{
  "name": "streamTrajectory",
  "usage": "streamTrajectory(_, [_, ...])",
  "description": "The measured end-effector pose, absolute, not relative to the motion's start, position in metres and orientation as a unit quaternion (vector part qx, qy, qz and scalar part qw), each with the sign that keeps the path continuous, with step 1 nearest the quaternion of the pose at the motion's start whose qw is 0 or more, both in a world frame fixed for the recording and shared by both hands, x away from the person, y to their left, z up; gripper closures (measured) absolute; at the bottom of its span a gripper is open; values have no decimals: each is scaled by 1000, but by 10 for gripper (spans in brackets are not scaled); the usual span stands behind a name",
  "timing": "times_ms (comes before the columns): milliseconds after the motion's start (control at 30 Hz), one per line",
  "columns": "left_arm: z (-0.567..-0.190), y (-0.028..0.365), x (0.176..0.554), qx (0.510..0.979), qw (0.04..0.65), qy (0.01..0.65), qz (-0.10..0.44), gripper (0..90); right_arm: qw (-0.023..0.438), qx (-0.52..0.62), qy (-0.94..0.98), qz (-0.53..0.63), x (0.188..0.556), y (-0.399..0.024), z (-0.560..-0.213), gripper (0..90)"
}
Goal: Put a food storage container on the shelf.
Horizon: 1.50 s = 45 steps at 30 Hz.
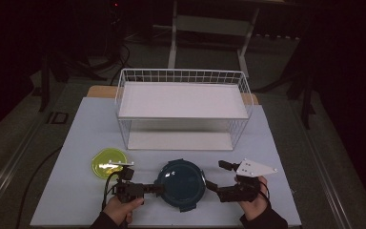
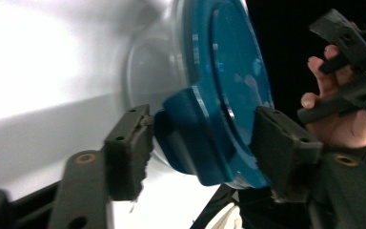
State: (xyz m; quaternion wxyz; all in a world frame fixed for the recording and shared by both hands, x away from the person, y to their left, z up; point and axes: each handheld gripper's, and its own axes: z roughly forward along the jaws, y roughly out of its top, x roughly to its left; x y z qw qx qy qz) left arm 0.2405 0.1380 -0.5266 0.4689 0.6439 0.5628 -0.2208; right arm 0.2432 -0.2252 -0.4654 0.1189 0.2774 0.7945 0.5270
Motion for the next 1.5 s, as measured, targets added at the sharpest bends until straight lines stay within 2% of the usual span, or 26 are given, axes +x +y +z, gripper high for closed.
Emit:
streamTrajectory(33, [-528, 138, 241, 637, 469, 568, -227, 400, 119, 277, 795, 527, 243, -225, -465, 144])
streamTrajectory(100, [-531, 139, 242, 634, 465, 573, -231, 476, 118, 278, 794, 528, 243, -226, -465, 144])
streamTrajectory(367, [-538, 140, 246, 626, 472, 563, -260, 495, 105, 278, 790, 537, 245, -228, -466, 147])
streamTrajectory(567, [-537, 140, 247, 627, 470, 563, -262, 507, 97, 291, 796, 522, 247, -230, -467, 143])
streamTrajectory(733, [-529, 135, 246, 662, 475, 530, -233, 510, 70, 303, 805, 506, 248, -228, -473, 111])
streamTrajectory(767, [-526, 134, 246, 673, 477, 519, -226, 519, 49, 309, 805, 505, 248, -227, -477, 99])
streamTrajectory(867, [-524, 133, 245, 682, 480, 507, -219, 524, 39, 317, 805, 500, 249, -226, -481, 102])
streamTrajectory(900, [-523, 133, 245, 689, 482, 496, -215, 526, 17, 329, 800, 502, 252, -228, -484, 153])
streamTrajectory(933, [-523, 133, 245, 689, 482, 496, -215, 527, 17, 329, 800, 502, 252, -228, -484, 153])
streamTrajectory(967, [-523, 133, 245, 691, 483, 493, -213, 528, 1, 338, 797, 500, 255, -232, -486, 241])
streamTrajectory(1033, [-522, 133, 242, 701, 487, 478, -207, 532, -14, 347, 794, 499, 257, -236, -488, 312])
streamTrajectory(1133, [-521, 133, 242, 703, 487, 476, -207, 535, -25, 348, 792, 501, 258, -238, -490, 339])
streamTrajectory(1167, [-520, 133, 241, 708, 488, 468, -204, 537, -53, 346, 791, 502, 260, -240, -494, 443])
streamTrajectory(1300, [-519, 133, 240, 719, 489, 452, -202, 540, -92, 351, 786, 500, 263, -240, -501, 474])
streamTrajectory(1500, [-519, 134, 238, 725, 493, 436, -201, 548, -123, 349, 784, 498, 265, -239, -505, 539])
